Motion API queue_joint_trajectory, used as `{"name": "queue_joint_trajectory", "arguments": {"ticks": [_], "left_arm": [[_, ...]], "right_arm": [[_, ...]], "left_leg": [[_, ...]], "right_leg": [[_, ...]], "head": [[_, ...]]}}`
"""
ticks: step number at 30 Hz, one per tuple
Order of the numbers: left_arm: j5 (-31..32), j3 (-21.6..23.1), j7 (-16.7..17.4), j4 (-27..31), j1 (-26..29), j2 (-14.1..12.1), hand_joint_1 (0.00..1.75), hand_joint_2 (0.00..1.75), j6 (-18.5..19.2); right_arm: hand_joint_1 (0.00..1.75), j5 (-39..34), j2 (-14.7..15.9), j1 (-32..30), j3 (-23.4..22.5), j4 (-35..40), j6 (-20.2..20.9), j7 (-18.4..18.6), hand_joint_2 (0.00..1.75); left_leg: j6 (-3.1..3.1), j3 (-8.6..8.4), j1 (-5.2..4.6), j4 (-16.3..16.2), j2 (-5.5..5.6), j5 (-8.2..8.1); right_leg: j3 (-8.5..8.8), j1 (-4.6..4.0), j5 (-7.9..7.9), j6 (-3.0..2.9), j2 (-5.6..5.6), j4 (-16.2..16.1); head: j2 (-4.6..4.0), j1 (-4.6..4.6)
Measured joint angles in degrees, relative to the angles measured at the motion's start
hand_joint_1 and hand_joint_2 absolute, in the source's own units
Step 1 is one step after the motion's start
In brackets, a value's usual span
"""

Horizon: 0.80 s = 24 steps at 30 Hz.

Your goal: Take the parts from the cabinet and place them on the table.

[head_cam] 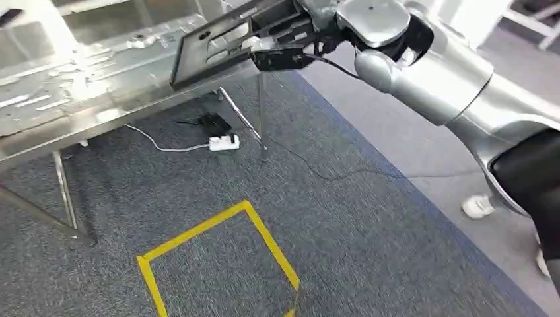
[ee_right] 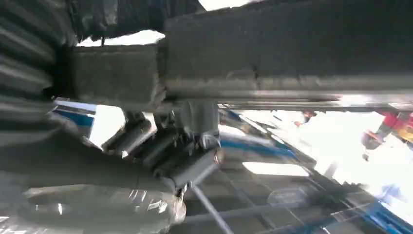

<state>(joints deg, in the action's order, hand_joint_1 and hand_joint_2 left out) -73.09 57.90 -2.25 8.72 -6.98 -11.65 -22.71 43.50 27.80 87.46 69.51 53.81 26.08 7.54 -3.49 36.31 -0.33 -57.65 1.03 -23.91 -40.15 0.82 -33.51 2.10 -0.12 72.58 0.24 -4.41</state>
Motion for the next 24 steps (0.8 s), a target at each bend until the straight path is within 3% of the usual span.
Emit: {"name": "queue_joint_trajectory", "arguments": {"ticks": [1, 2, 3, 5, 6, 7, 10, 11, 12, 13, 14, 15, 16, 17, 18, 19, 21, 22, 24], "left_arm": [[0.00, 0.00, 0.00, 0.00, -0.04, 0.00, 0.00, 1.75, 0.00], [0.00, 0.00, 0.00, 0.00, 0.01, 0.02, 0.00, 1.75, 0.02], [0.00, 0.00, 0.00, 0.00, 0.06, 0.02, 0.00, 1.75, 0.02], [0.00, 0.00, -0.02, 0.00, 0.08, 0.02, 0.00, 1.75, 0.02], [0.02, 0.00, -0.13, 0.00, 0.11, 0.07, 0.00, 1.75, 0.02], [0.02, 0.00, -0.24, 0.00, -0.11, 0.11, 0.00, 1.75, 0.02], [0.04, 0.00, -0.35, 0.00, 0.14, 0.07, 0.00, 1.75, 0.02], [0.04, 0.00, -0.35, -0.02, 0.26, -0.07, 0.00, 1.75, 0.02], [-0.02, 0.00, -0.35, -0.02, 0.52, 0.20, 0.00, 1.75, 0.07], [0.00, 0.00, -0.35, -0.02, 0.48, 0.24, 0.00, 1.75, 0.07], [0.04, 0.00, -0.37, -0.02, 0.33, 0.26, 0.00, 1.75, 0.02], [0.02, 0.00, -0.37, -0.02, 0.20, 0.26, 0.00, 1.75, 0.04], [0.02, 0.00, -0.37, -0.02, 0.16, 0.28, 0.00, 1.75, 0.04], [0.02, 0.00, -0.37, -0.02, 0.15, 0.28, 0.00, 1.75, 0.11], [0.02, 0.00, -0.37, -0.02, 0.17, 0.28, 0.00, 1.75, 0.11], [0.00, 0.00, -0.35, -0.02, 0.25, 0.28, 0.00, 1.75, 0.11], [-0.04, 0.00, -0.37, -0.02, 0.30, 0.28, 0.00, 1.75, 0.11], [-0.04, 0.00, -0.37, -0.02, 0.23, 0.28, 0.00, 1.75, 0.13], [-0.04, 0.00, -0.39, -0.02, 0.35, 0.15, 0.00, 1.75, 0.20]], "right_arm": [[1.75, 0.00, 0.02, -0.18, 0.00, 0.00, 0.07, 0.00, 1.75], [1.75, 0.00, 0.04, -0.35, 0.00, -0.02, 0.11, 0.00, 1.75], [1.75, 0.00, 0.07, -0.39, 0.00, -0.02, 0.13, 0.00, 1.75], [1.75, 0.04, 0.07, -0.26, 0.00, -0.02, 0.11, 0.00, 1.75], [1.75, 0.07, 0.07, -0.23, 0.00, -0.02, 0.09, 0.00, 1.75], [1.75, 0.09, 0.04, -0.22, 0.00, 0.00, 0.04, 0.00, 1.75], [1.75, 0.26, 0.02, -0.31, 0.00, 0.04, 0.00, 0.00, 1.75], [1.75, 0.28, -0.02, -0.26, 0.00, 0.11, -0.02, 0.00, 1.75], [1.75, 0.28, -0.04, -0.24, 0.00, 0.15, -0.04, 0.00, 1.75], [1.75, 0.37, -0.02, -0.15, 0.00, 0.22, -0.04, 0.00, 1.75], [1.75, 0.46, -0.02, -0.01, 0.00, 0.22, -0.04, 0.00, 1.75], [1.75, 0.50, -0.04, 0.05, 0.00, 0.22, -0.04, 0.00, 1.75], [1.75, 0.52, -0.04, 0.01, 0.00, 0.22, -0.04, 0.00, 1.75], [1.75, 0.54, -0.04, -0.09, 0.00, 0.24, -0.07, -0.02, 1.75], [1.75, 0.57, -0.04, -0.16, 0.00, 0.24, -0.15, 0.00, 1.75], [1.75, 0.59, -0.04, -0.17, 0.00, 0.22, -0.31, -0.02, 1.75], [1.75, 0.53, -0.02, -0.14, 0.00, 0.22, -0.98, -0.41, 1.75], [1.75, 0.39, -0.02, -0.03, 0.00, 0.24, -1.31, -0.52, 1.75], [1.75, 0.26, 0.04, -0.05, 0.00, 0.22, -1.60, -0.52, 1.75]], "left_leg": [[-0.04, -0.02, -0.09, -0.07, 0.80, -0.03], [-0.12, -0.07, -0.12, -0.20, 1.66, -0.08], [-0.14, -0.12, -0.12, -0.38, 2.54, -0.20], [0.08, -0.30, -0.08, -1.06, 4.18, -0.66], [0.33, -0.10, 0.08, -1.38, 4.91, -0.99], [0.65, 0.61, -0.20, -2.00, 5.59, -1.08], [1.80, 1.13, 0.80, -1.35, 7.90, -0.49], [2.12, 1.19, 0.28, -1.29, 8.50, -0.53], [2.45, 1.57, -0.15, -2.15, 4.51, -1.28], [2.77, 2.80, -0.10, -4.75, 1.51, -2.86], [3.11, 4.81, 0.21, -8.64, 0.16, -4.59], [3.31, 7.30, 0.53, -13.24, -0.38, -6.43], [3.52, 9.33, 0.74, -16.85, -0.62, -7.45], [3.70, 10.37, 0.96, -18.29, -0.71, -7.20], [3.91, 9.84, 1.13, -16.75, -0.78, -5.61], [4.01, 8.02, 1.26, -12.99, -0.99, -3.23], [4.10, 2.21, 1.40, -1.93, -2.15, 1.69], [4.06, 0.96, 0.83, -0.88, -2.73, 0.46], [3.30, 1.38, 0.64, -0.65, -2.29, 0.44]], "right_leg": [[-2.19, -0.04, -0.77, 0.04, 0.09, 3.61], [-3.08, -0.06, 0.00, -0.01, 0.10, 4.30], [-2.46, -0.07, 2.17, -0.14, 0.12, 2.09], [1.58, 0.05, 8.11, -0.41, 1.20, -7.61], [3.12, 0.34, 9.24, -0.55, 4.21, -11.74], [3.95, 0.80, 8.75, -0.59, 6.57, -12.68], [4.18, 0.12, 8.52, -0.97, 4.31, -13.19], [4.59, 0.94, 8.73, -1.31, 3.42, -13.93], [5.25, 0.83, 8.84, -1.64, 2.45, -14.46], [5.53, 0.78, 8.82, -1.98, 1.68, -14.71], [5.64, 0.67, 8.74, -2.09, 0.95, -14.72], [5.73, 0.65, 8.57, -2.19, 0.09, -14.70], [5.81, 0.66, 8.42, -2.16, -0.70, -14.70], [5.93, 0.71, 8.27, -2.08, -1.47, -14.68], [6.13, 0.75, 8.05, -1.94, -2.22, -14.68], [6.40, 0.81, 7.82, -1.74, -2.82, -14.67], [7.27, 0.86, 7.16, -1.04, -3.51, -14.63], [7.14, 0.56, 6.98, -0.78, -3.96, -14.72], [7.30, 0.32, 6.92, -0.34, -4.24, -14.71]], "head": [[0.00, 0.04], [0.00, -0.02], [0.00, 0.02], [0.00, 0.02], [0.00, -0.02], [0.00, 0.37], [0.00, 0.35], [0.00, 0.42], [0.00, 0.43], [0.00, 0.79], [0.00, 0.72], [0.00, 0.81], [0.00, 0.90], [0.00, 0.89], [0.00, 0.89], [0.00, 0.87], [0.00, 0.89], [0.00, 1.01], [0.00, 1.03]]}}
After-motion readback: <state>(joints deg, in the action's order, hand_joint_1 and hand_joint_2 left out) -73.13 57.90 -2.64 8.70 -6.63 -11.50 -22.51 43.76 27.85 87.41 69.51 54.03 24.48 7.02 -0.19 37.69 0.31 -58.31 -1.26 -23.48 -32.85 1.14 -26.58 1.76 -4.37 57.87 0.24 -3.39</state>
